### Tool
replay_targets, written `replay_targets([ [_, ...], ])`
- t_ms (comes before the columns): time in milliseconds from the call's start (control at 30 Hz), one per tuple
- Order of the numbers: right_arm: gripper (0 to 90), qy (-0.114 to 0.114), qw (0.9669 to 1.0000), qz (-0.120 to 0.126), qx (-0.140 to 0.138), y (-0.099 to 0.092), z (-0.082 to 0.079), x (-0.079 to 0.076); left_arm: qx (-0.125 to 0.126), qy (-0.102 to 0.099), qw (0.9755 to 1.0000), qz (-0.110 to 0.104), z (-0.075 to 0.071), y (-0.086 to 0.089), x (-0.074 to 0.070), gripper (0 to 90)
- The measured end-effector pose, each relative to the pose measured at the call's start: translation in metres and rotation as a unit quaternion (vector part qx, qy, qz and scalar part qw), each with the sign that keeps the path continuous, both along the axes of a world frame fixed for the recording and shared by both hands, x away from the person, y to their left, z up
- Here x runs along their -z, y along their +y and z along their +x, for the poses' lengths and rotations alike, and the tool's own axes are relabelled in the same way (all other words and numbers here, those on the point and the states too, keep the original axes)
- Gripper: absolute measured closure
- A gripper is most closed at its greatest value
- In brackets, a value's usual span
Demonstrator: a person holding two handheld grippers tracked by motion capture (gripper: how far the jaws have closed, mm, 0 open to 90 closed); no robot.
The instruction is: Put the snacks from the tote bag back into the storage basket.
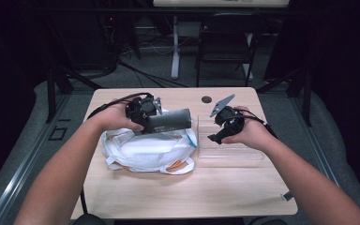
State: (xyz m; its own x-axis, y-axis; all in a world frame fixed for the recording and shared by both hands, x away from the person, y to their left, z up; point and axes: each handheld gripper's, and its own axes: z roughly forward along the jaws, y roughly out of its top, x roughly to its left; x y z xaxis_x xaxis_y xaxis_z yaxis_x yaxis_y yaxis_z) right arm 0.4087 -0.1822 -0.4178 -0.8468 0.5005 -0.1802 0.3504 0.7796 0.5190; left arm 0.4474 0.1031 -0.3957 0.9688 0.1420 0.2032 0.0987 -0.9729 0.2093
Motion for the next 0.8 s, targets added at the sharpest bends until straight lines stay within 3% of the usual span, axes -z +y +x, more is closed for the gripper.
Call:
replay_targets([
  [100, 29.1, -0.001, 1.0, -0.005, -0.003, -0.001, 0.001, -0.002, 0.002, -0.001, 1.0, -0.001, 0.0, -0.004, -0.001, 42.4],
  [200, 31.7, -0.003, 1.0, 0.005, 0.002, -0.003, 0.003, -0.004, 0.008, 0.001, 1.0, 0.0, 0.0, -0.009, -0.002, 42.5],
  [233, 35.9, -0.002, 1.0, 0.006, 0.002, -0.004, 0.005, -0.006, 0.009, -0.001, 1.0, -0.001, 0.0, -0.01, -0.002, 42.4],
  [267, 41.1, 0.013, 0.9998, 0.015, -0.006, -0.006, 0.006, -0.008, 0.011, 0.001, 0.9999, 0.001, 0.0, -0.012, -0.002, 42.5],
  [500, 40.4, 0.025, 0.9996, 0.01, 0.0, -0.007, 0.008, -0.01, 0.02, 0.0, 0.9998, -0.002, 0.001, -0.025, -0.007, 42.5],
  [667, 38.1, 0.02, 0.9996, -0.023, 0.0, -0.008, 0.01, -0.014, 0.023, 0.0, 0.9997, 0.0, 0.001, -0.034, -0.01, 42.5],
  [733, 38.3, 0.017, 0.9996, -0.022, -0.001, -0.008, 0.01, -0.016, 0.024, -0.002, 0.9997, -0.002, 0.001, -0.036, -0.01, 42.5],
  [800, 38.7, 0.01, 0.9999, -0.004, -0.005, -0.008, 0.012, -0.021, 0.023, -0.001, 0.9997, -0.001, 0.001, -0.039, -0.01, 42.5],
])
